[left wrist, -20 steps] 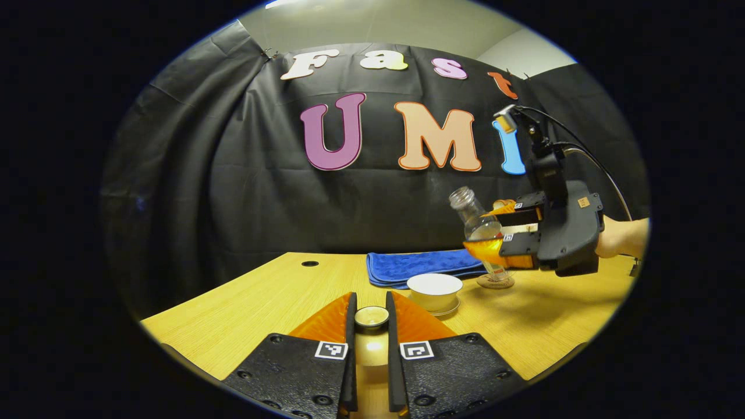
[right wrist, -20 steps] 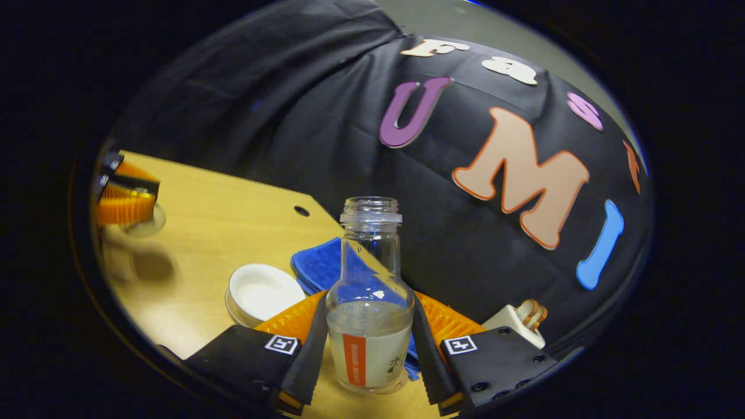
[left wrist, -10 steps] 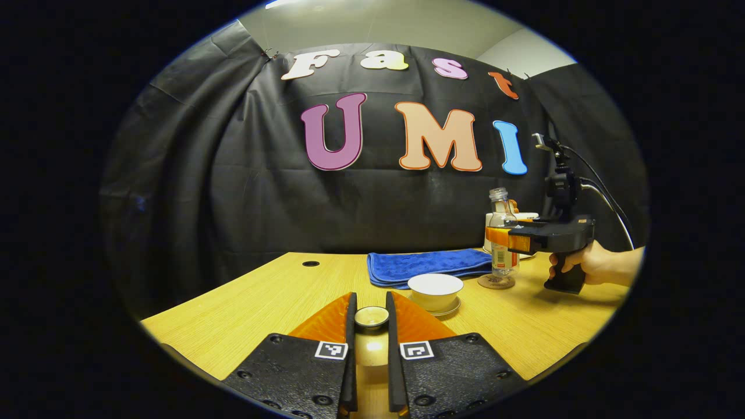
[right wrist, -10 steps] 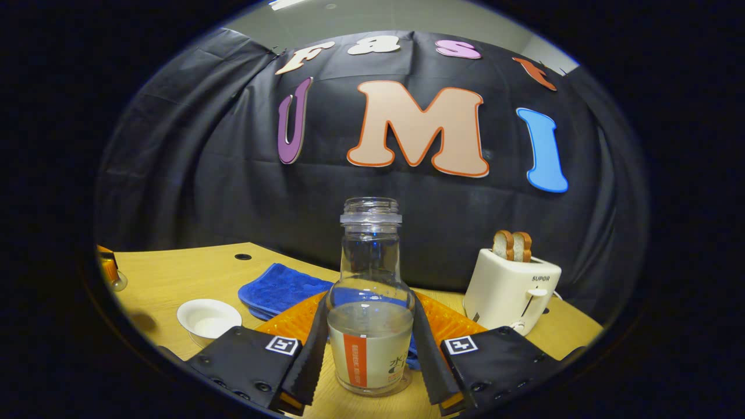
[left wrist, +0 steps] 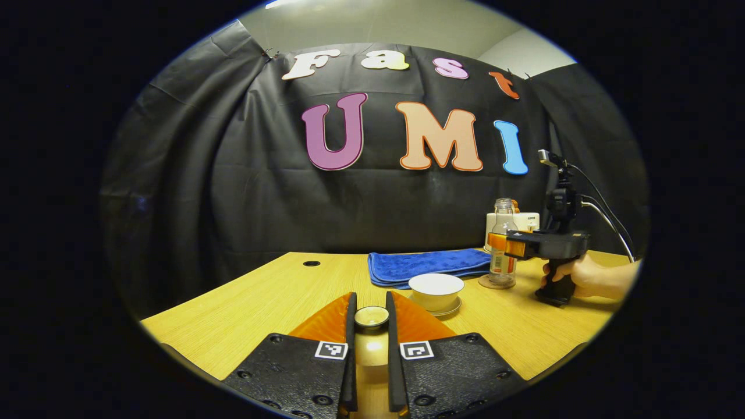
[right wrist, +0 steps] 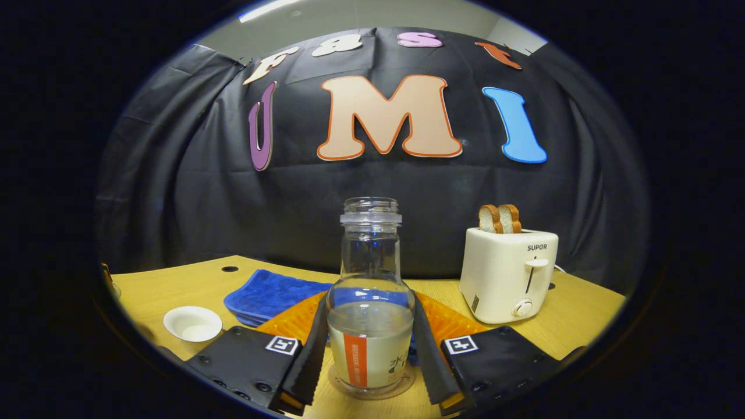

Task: Open the teacup lid with one hand, grasp the water bottle and pour water into the teacup with the other hand; after pouring, place the water bottle on the coaster and then close the teacup lid.

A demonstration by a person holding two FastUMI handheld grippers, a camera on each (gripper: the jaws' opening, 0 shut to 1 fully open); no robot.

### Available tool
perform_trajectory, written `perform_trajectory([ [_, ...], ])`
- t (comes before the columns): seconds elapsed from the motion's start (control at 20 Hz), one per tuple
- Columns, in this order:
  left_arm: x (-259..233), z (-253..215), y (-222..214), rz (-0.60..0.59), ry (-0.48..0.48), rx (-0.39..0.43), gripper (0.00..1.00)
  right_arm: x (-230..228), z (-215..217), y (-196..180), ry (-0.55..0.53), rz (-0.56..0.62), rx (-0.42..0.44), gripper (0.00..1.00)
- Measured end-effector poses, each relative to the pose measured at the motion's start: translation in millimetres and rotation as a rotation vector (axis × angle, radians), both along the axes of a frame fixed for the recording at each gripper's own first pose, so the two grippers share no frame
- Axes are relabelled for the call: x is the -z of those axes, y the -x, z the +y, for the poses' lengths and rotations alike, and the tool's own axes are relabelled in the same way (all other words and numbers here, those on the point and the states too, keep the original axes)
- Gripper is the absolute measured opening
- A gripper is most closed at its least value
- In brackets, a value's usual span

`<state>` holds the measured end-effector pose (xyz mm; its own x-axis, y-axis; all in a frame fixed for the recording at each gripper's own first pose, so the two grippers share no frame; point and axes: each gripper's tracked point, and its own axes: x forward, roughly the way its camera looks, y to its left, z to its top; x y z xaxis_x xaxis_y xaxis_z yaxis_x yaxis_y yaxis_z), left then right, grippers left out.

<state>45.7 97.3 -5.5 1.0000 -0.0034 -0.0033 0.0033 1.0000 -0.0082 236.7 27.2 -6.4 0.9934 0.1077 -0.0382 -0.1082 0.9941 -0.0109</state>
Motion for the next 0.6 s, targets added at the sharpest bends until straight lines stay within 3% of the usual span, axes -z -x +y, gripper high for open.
perform_trajectory([
  [0.6, 1.3, -3.7, -3.9, 0.003, 0.001, -0.003, 0.18, 0.8, -1.3, -3.0, -0.002, -0.029, 0.016, 0.76],
])
